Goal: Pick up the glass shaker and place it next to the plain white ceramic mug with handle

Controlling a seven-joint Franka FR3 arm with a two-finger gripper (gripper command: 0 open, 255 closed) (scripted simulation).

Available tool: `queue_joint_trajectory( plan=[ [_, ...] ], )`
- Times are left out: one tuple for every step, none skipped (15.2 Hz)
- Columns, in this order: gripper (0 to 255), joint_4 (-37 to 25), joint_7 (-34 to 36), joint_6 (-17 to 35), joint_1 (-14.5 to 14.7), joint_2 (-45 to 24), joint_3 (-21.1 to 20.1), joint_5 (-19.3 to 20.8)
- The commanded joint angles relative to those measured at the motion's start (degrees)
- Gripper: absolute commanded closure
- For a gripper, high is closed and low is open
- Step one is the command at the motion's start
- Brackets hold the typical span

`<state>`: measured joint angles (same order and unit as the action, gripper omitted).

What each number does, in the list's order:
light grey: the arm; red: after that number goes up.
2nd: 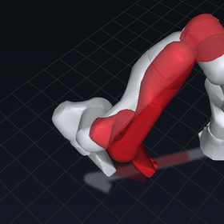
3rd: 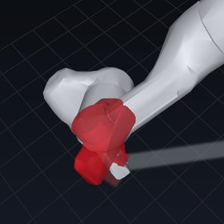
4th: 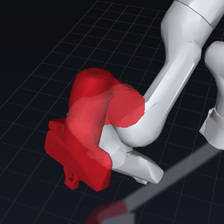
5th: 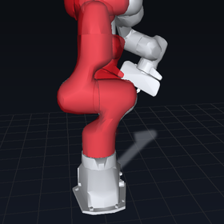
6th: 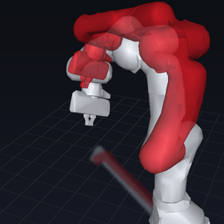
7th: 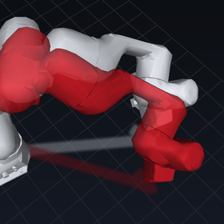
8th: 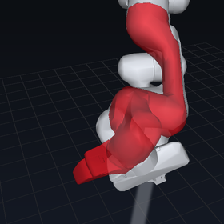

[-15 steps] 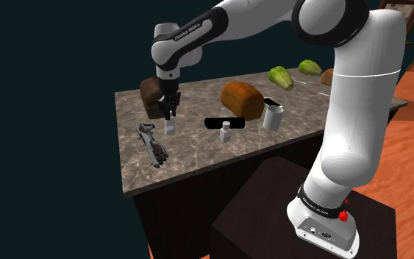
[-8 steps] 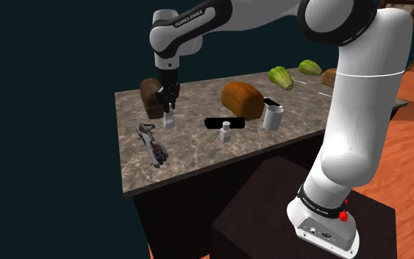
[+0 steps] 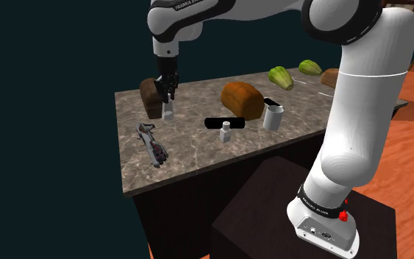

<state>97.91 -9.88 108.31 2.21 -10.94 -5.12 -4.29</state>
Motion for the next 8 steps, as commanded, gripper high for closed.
queue_joint_trajectory(
  plan=[
    [255,-1.28,0.15,-1.52,0.01,0.24,-0.01,0.02],
    [255,-1.93,0.2,-2.26,0.01,0.32,-0.01,0.02],
    [255,-2.61,0.25,-3.01,0.01,0.39,-0.01,0.03],
    [255,-3.3,0.31,-3.76,0.0,0.45,-0.01,0.04],
    [255,-4.01,0.36,-4.51,0.0,0.49,-0.01,0.05],
    [255,-4.74,0.42,-5.27,0.0,0.53,-0.01,0.06],
    [255,-5.48,0.47,-6.03,0.0,0.55,-0.01,0.07],
    [255,-6.24,0.53,-6.79,0.0,0.55,-0.02,0.09]
  ],
)
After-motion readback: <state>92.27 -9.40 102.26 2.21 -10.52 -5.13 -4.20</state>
